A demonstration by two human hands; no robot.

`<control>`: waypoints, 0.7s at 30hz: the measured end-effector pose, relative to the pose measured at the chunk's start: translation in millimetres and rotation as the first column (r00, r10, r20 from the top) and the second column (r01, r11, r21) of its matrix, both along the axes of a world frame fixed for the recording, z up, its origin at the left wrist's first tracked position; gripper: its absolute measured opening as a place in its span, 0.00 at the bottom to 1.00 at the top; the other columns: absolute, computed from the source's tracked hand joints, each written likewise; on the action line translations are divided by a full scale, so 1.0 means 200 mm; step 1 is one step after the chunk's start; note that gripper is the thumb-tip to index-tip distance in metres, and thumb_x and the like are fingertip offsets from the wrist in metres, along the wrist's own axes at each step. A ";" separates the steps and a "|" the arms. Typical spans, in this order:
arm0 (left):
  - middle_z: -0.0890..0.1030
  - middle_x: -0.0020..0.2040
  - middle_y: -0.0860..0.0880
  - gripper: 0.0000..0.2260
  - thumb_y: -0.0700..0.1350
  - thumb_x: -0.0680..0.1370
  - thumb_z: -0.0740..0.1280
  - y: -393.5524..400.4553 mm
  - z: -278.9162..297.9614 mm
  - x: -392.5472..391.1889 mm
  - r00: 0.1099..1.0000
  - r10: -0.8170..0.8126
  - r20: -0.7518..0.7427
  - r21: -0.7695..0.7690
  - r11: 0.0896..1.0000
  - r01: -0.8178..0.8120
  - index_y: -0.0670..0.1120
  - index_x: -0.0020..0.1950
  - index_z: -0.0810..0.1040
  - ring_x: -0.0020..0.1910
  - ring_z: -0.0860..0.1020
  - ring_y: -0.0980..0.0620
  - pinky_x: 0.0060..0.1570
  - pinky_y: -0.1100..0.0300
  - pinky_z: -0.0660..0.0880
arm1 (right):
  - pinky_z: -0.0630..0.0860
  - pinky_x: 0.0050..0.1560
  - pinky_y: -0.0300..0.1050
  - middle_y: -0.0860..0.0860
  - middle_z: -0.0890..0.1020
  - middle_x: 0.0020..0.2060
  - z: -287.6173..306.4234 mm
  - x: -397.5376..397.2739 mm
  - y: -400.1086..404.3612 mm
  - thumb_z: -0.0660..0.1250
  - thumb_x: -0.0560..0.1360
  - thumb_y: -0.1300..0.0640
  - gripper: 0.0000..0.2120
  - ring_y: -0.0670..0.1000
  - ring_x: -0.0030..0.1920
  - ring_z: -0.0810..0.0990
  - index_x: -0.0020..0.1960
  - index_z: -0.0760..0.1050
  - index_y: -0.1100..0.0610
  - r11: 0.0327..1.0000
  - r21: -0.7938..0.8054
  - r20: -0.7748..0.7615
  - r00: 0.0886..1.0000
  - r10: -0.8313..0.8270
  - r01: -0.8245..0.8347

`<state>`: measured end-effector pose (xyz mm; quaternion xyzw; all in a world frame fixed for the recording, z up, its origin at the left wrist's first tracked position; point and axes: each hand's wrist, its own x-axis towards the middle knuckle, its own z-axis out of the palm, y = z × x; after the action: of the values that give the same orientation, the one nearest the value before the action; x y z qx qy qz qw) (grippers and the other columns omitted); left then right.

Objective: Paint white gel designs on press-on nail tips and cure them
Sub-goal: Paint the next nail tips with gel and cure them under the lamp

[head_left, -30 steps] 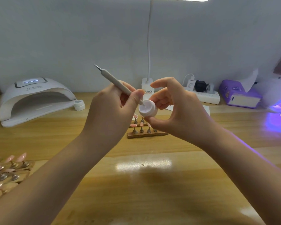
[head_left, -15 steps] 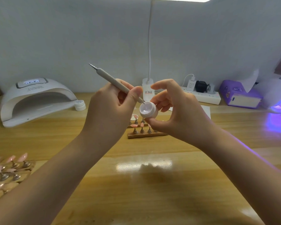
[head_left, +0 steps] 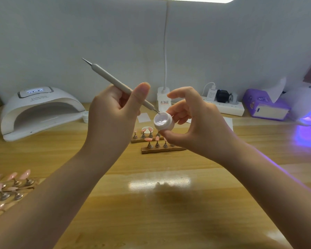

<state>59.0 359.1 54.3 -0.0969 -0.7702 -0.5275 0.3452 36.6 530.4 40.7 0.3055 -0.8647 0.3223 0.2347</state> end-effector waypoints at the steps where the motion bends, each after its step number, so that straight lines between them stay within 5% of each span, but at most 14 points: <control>1: 0.72 0.23 0.61 0.16 0.59 0.77 0.64 0.00 0.00 0.00 1.000 -0.002 -0.009 0.013 1.000 0.002 0.52 0.33 0.73 0.23 0.71 0.62 0.25 0.74 0.63 | 0.77 0.49 0.31 0.47 0.81 0.45 0.00 0.00 0.00 0.79 0.66 0.53 0.34 0.43 0.43 0.80 0.66 0.65 0.55 1.000 -0.001 0.001 1.000 0.001 -0.001; 12: 0.75 0.25 0.56 0.16 0.56 0.78 0.65 -0.03 -0.06 -0.09 0.960 -0.141 0.240 0.326 0.944 0.057 0.48 0.35 0.77 0.27 0.74 0.61 0.28 0.70 0.72 | 0.76 0.47 0.29 0.47 0.81 0.45 0.01 0.01 -0.01 0.79 0.66 0.51 0.34 0.43 0.43 0.80 0.65 0.66 0.55 0.999 -0.042 0.002 1.000 0.011 -0.011; 21: 0.76 0.26 0.56 0.16 0.57 0.78 0.64 -0.04 -0.09 -0.11 0.925 -0.181 0.333 0.346 0.936 0.058 0.46 0.40 0.79 0.26 0.74 0.61 0.27 0.67 0.73 | 0.76 0.46 0.28 0.47 0.81 0.45 0.03 0.02 0.00 0.79 0.66 0.51 0.33 0.41 0.44 0.80 0.64 0.66 0.56 0.996 -0.083 0.011 1.000 0.015 -0.014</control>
<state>37.1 351.1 37.1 0.0129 -0.7136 -0.6779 0.1764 40.0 529.4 45.7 0.3000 -0.8497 0.3612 0.2399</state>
